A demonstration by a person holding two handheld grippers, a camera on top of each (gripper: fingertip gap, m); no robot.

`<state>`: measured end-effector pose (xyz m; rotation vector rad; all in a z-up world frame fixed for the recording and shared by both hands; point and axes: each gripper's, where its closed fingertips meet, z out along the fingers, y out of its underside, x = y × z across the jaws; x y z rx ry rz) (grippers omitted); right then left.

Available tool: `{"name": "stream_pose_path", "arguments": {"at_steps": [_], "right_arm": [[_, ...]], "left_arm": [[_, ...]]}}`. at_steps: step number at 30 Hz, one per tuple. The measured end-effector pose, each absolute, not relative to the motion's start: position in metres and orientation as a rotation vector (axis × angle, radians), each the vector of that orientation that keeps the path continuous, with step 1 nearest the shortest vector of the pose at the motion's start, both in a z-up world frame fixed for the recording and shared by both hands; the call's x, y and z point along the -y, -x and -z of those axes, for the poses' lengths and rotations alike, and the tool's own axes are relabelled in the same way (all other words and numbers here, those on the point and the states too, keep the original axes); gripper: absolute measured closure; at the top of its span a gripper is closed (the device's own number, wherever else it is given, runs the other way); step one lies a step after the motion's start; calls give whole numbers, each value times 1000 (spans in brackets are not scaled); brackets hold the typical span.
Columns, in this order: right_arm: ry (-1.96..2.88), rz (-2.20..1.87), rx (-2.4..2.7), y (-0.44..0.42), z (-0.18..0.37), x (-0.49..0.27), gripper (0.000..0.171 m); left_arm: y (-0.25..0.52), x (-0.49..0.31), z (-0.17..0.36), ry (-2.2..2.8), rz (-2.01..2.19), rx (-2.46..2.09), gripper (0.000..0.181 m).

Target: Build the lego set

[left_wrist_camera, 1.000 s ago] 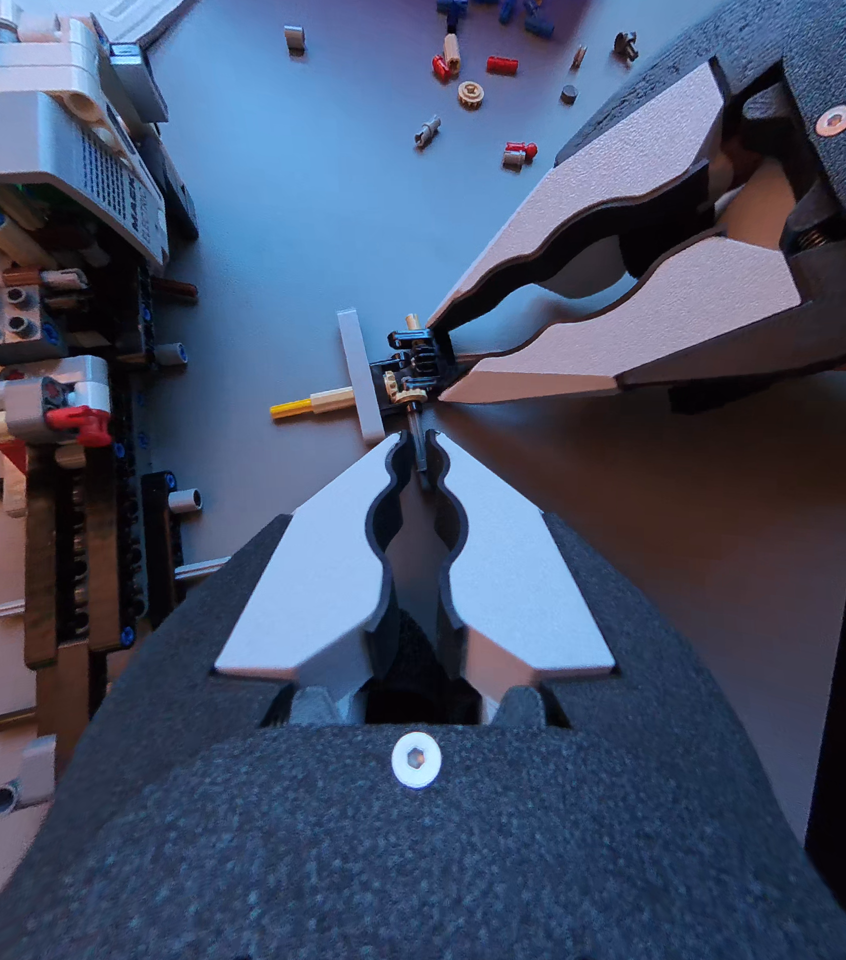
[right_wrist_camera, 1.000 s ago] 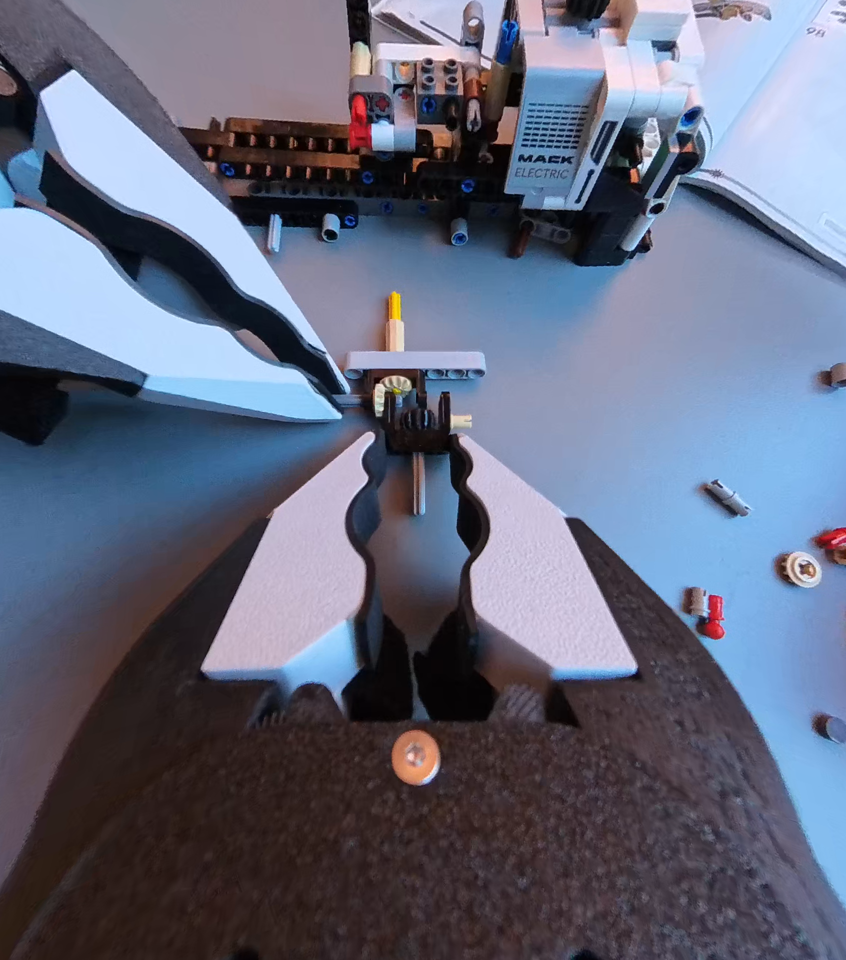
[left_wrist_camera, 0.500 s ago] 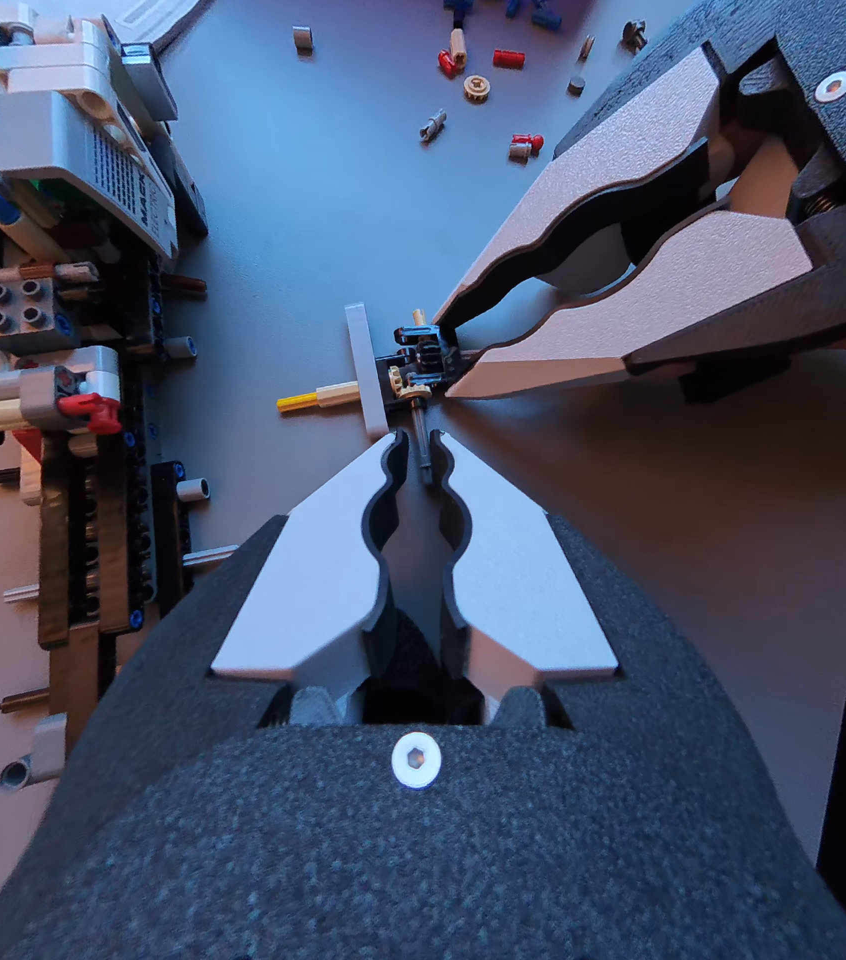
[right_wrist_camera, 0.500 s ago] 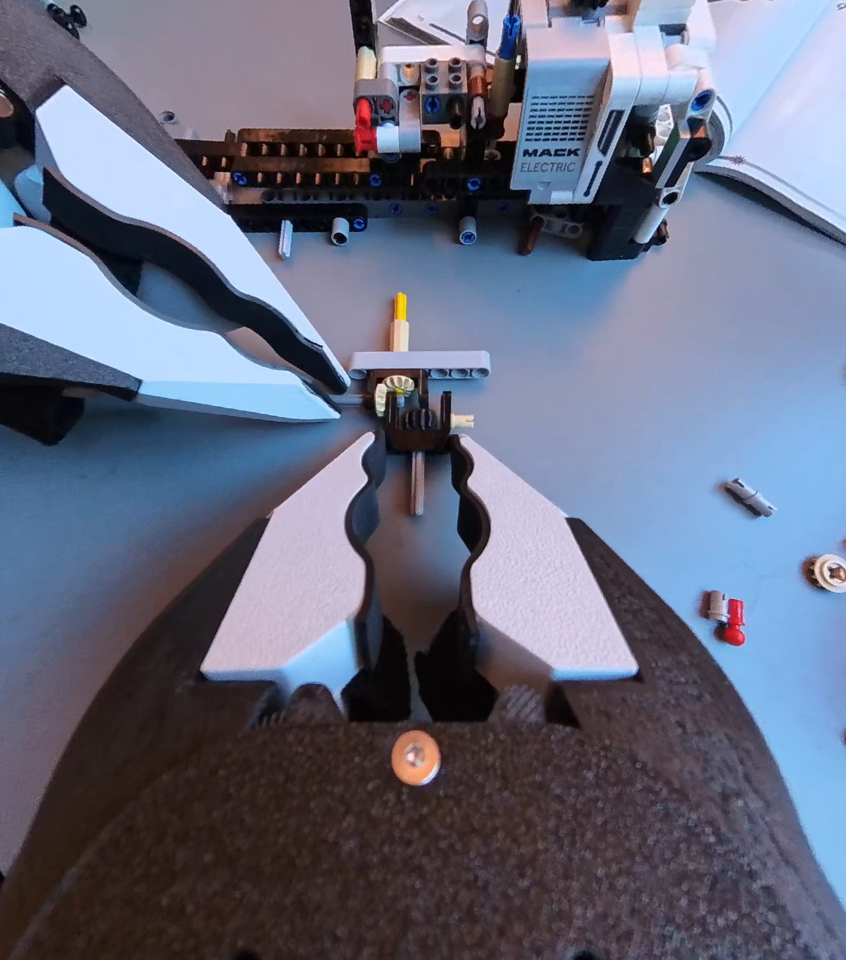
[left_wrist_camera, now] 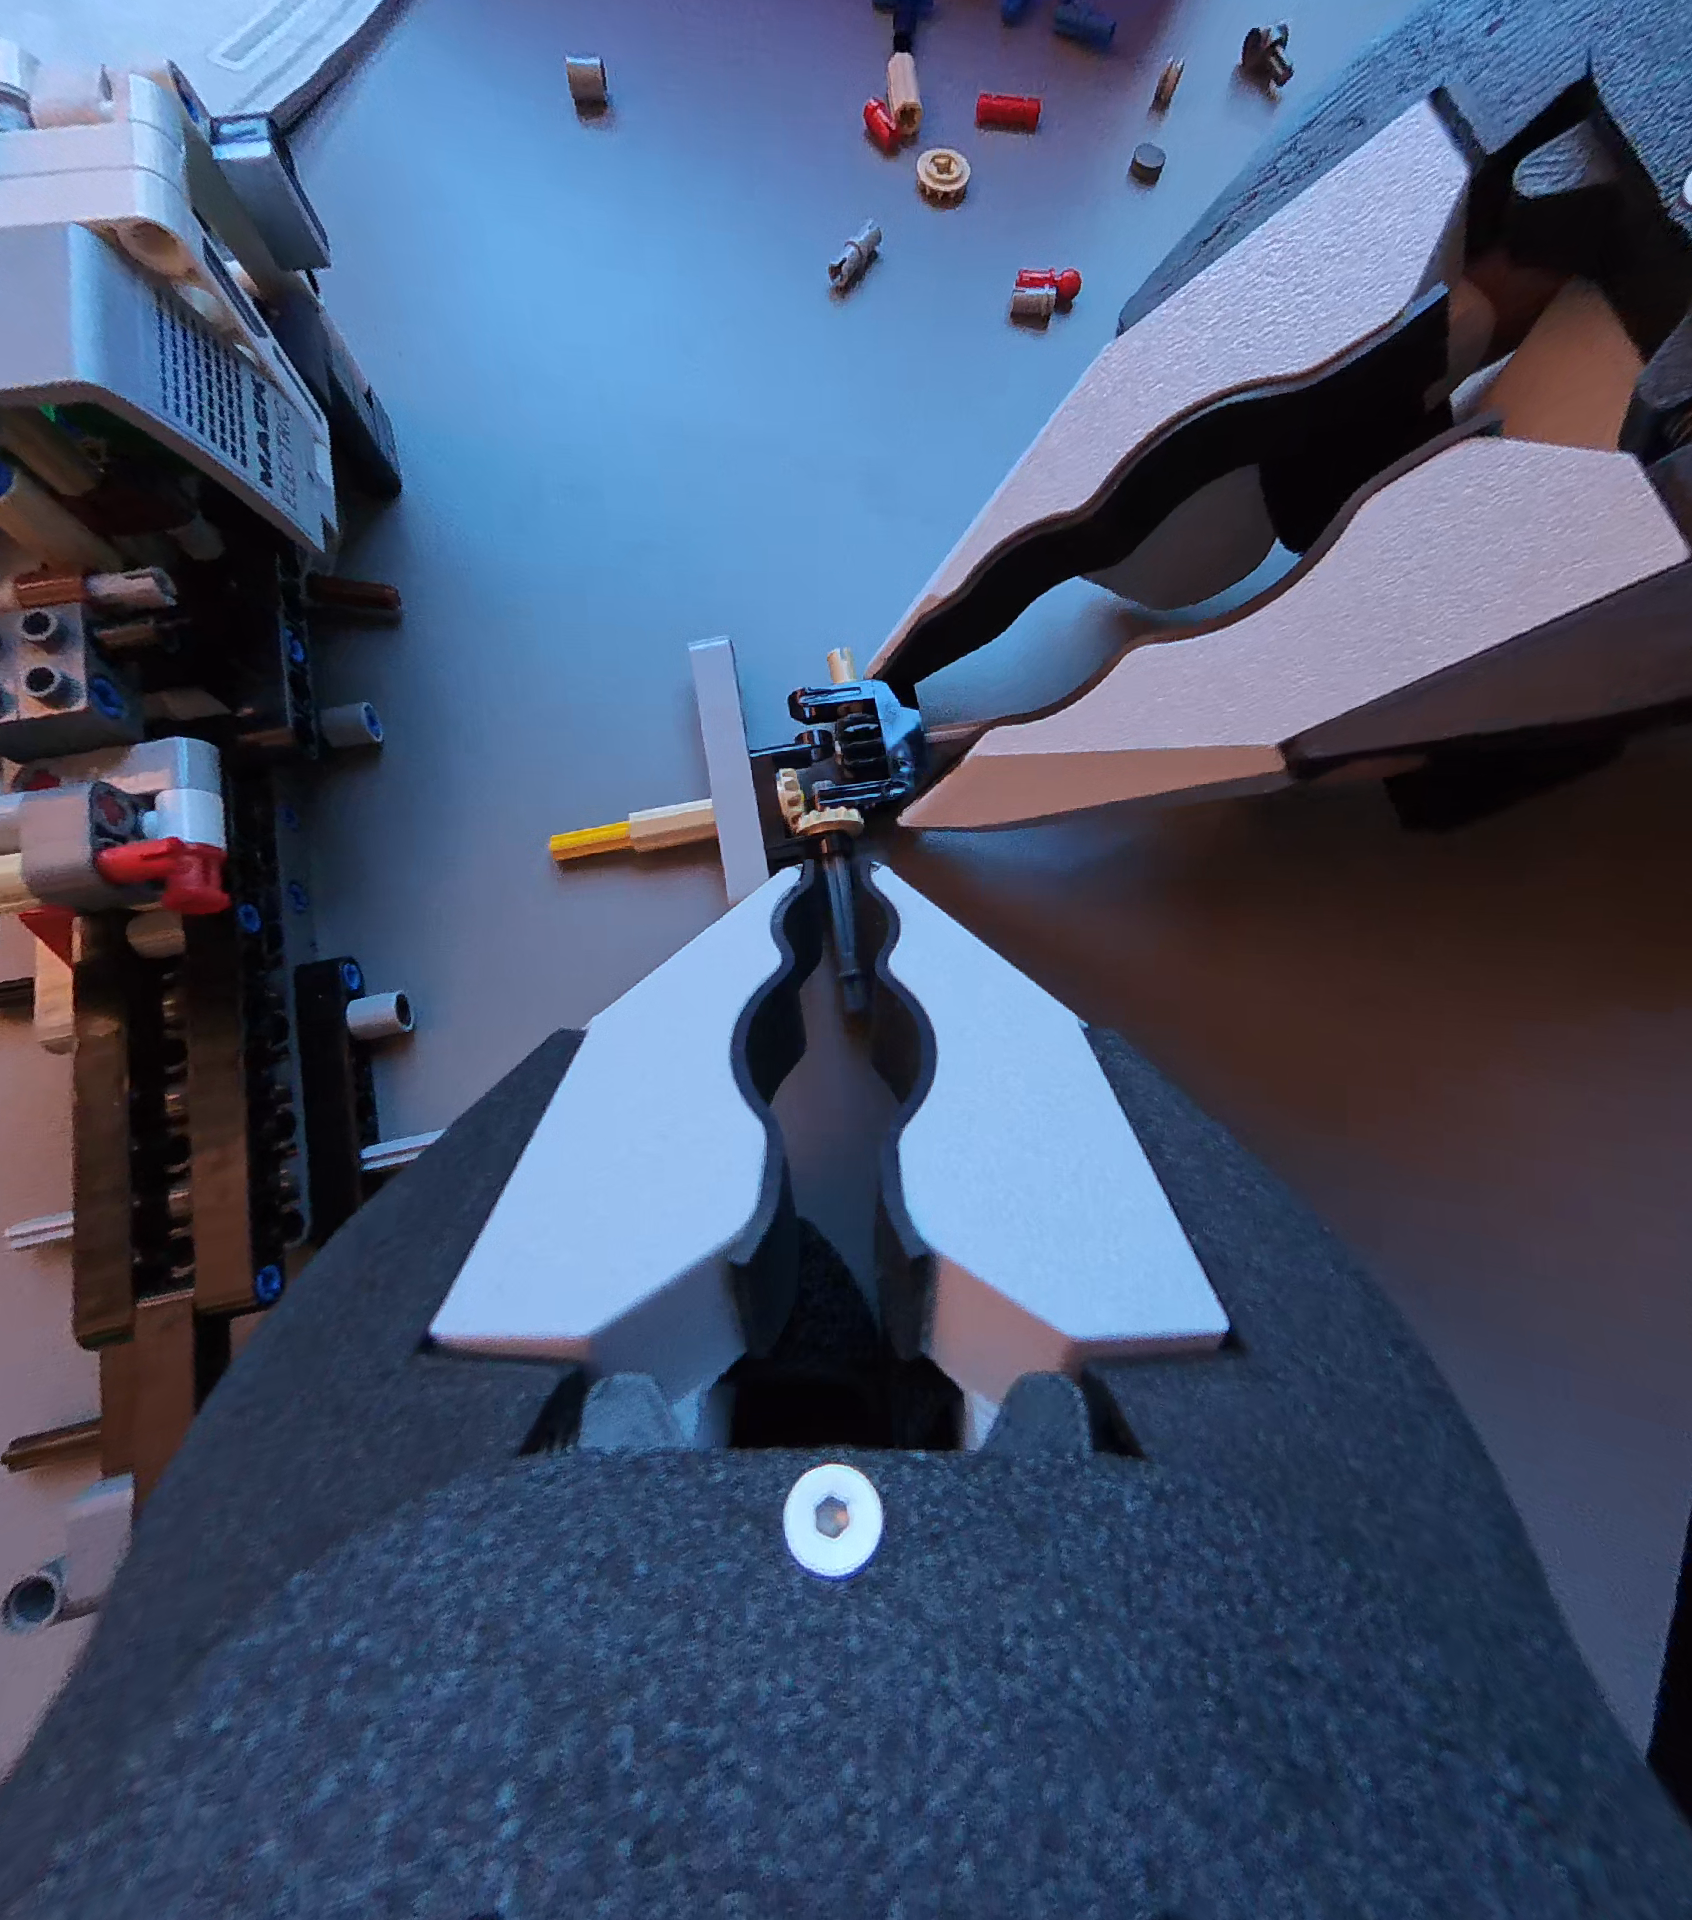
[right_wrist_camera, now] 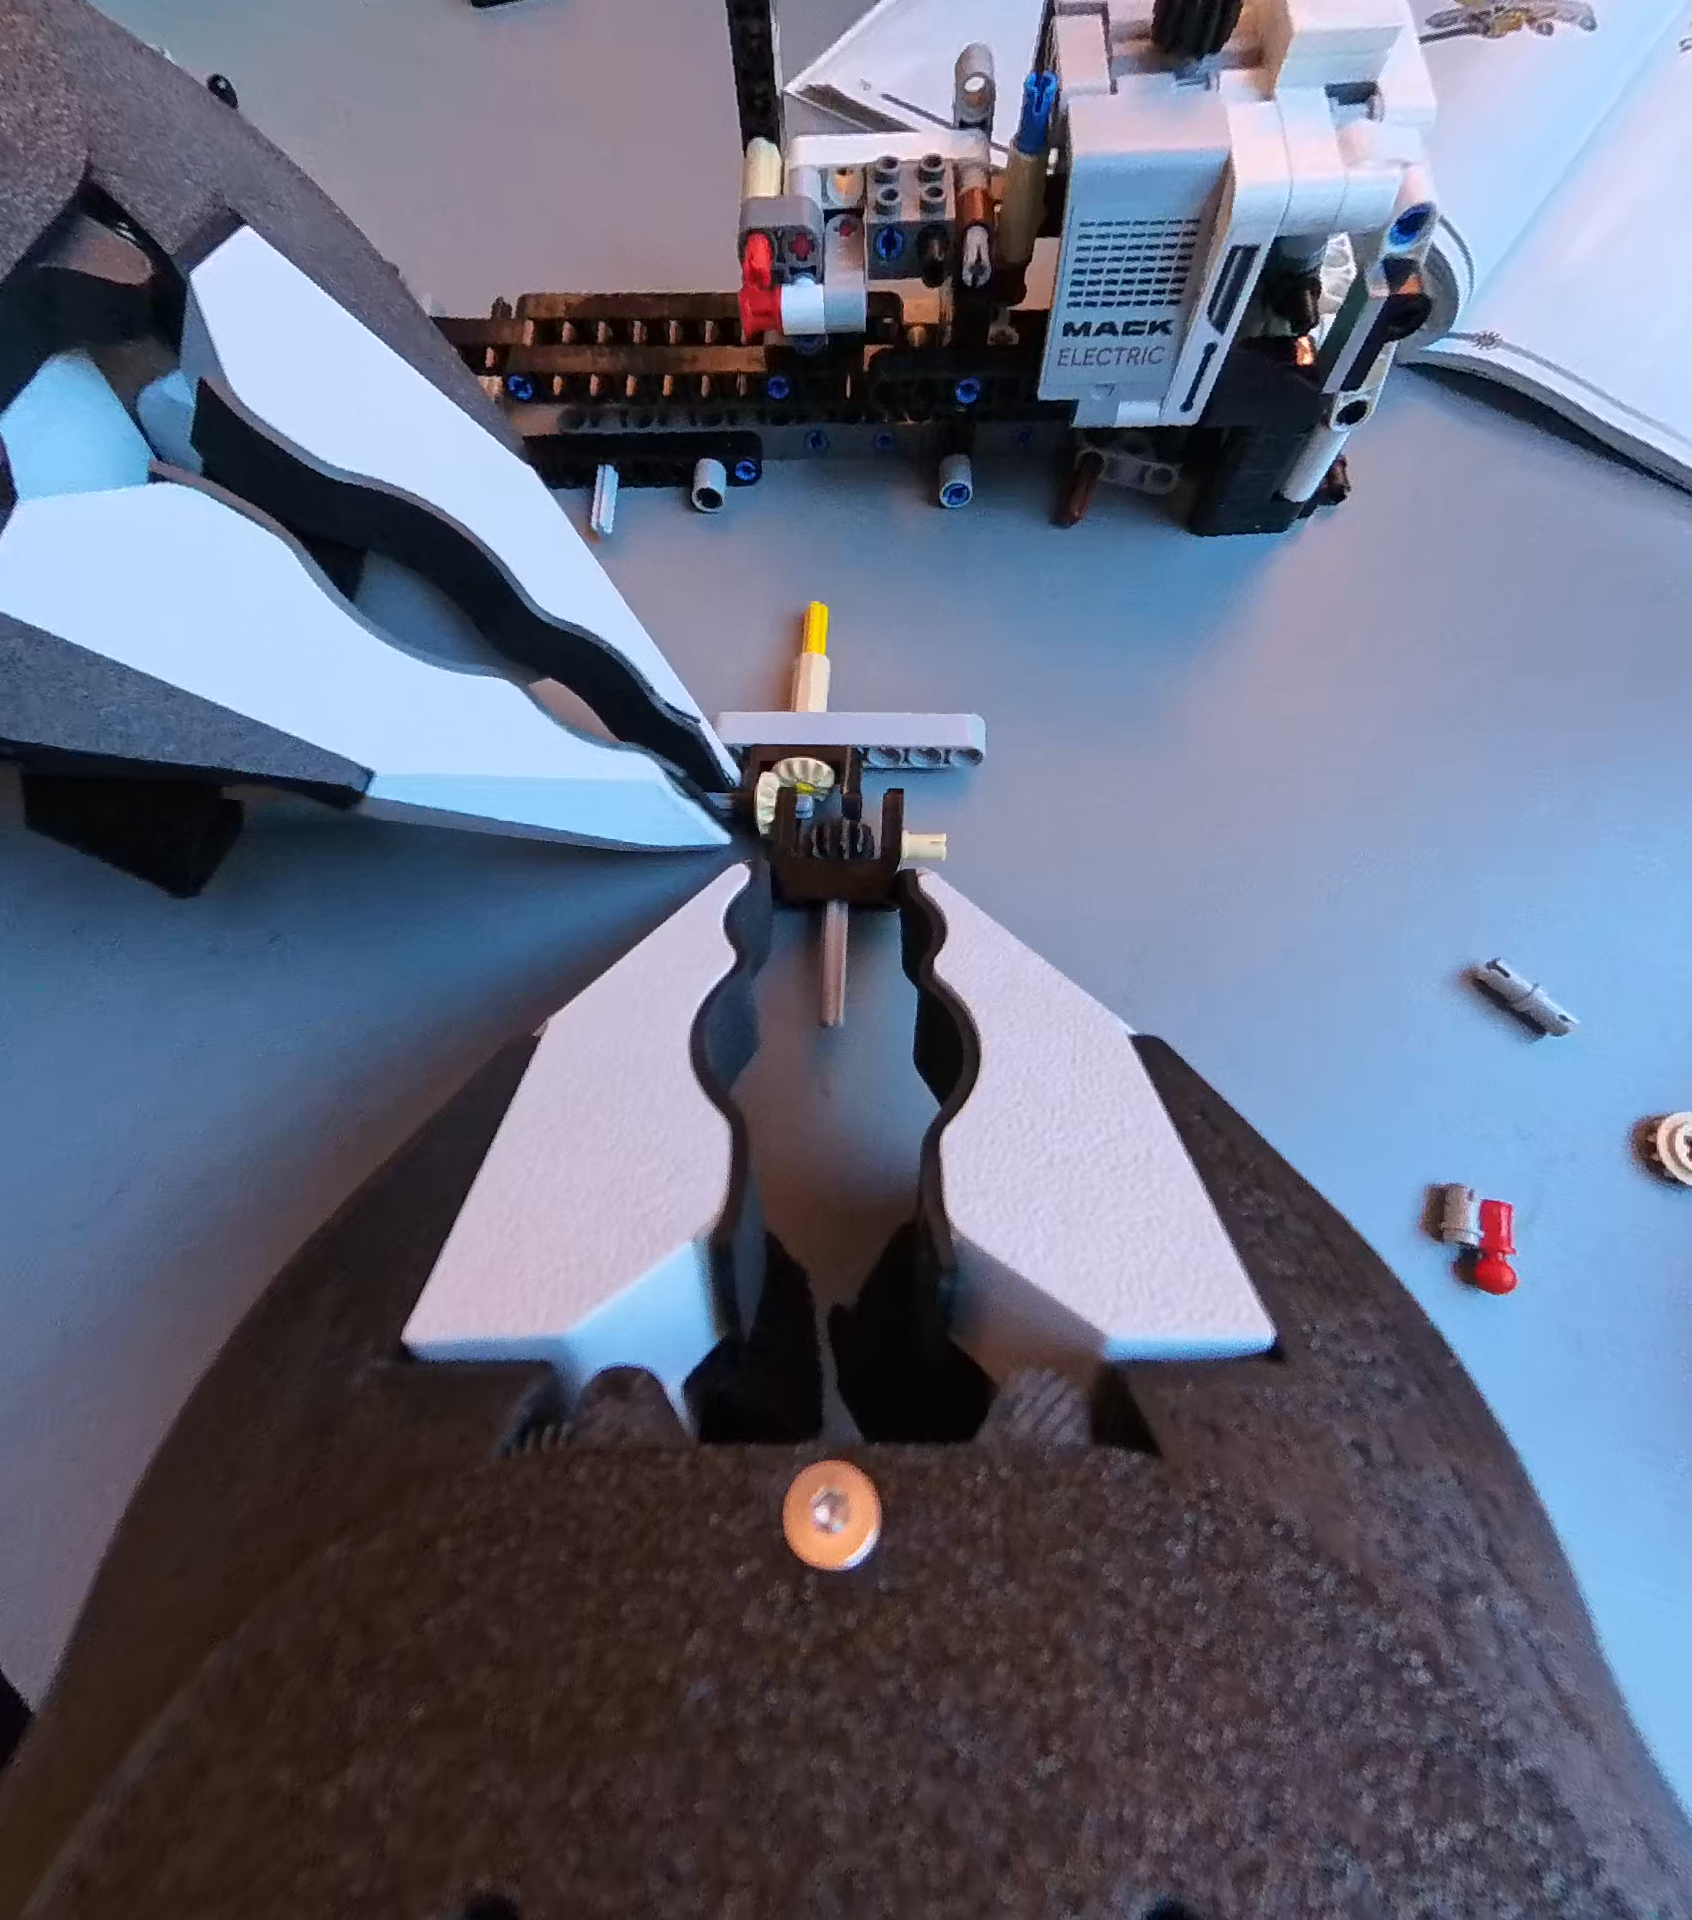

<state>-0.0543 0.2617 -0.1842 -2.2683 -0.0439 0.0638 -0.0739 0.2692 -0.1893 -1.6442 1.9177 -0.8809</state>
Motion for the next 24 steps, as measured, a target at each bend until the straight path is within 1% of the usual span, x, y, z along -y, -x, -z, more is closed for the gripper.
{"name": "stream_pose_path", "arguments": {"at_steps": [1,9,16,24], "right_arm": [[2269,-69,43,54,184,-261,147],[2246,-92,34,52,181,-259,147],[2180,-114,0,47,168,-259,147],[2175,-133,4,49,169,-256,147]], "left_arm": [[74,-269,189,1649,887,-1914,179],[69,-268,179,1683,990,-1857,179],[65,-266,160,1706,1168,-1761,179],[63,-265,158,1707,1196,-1747,179]]}}
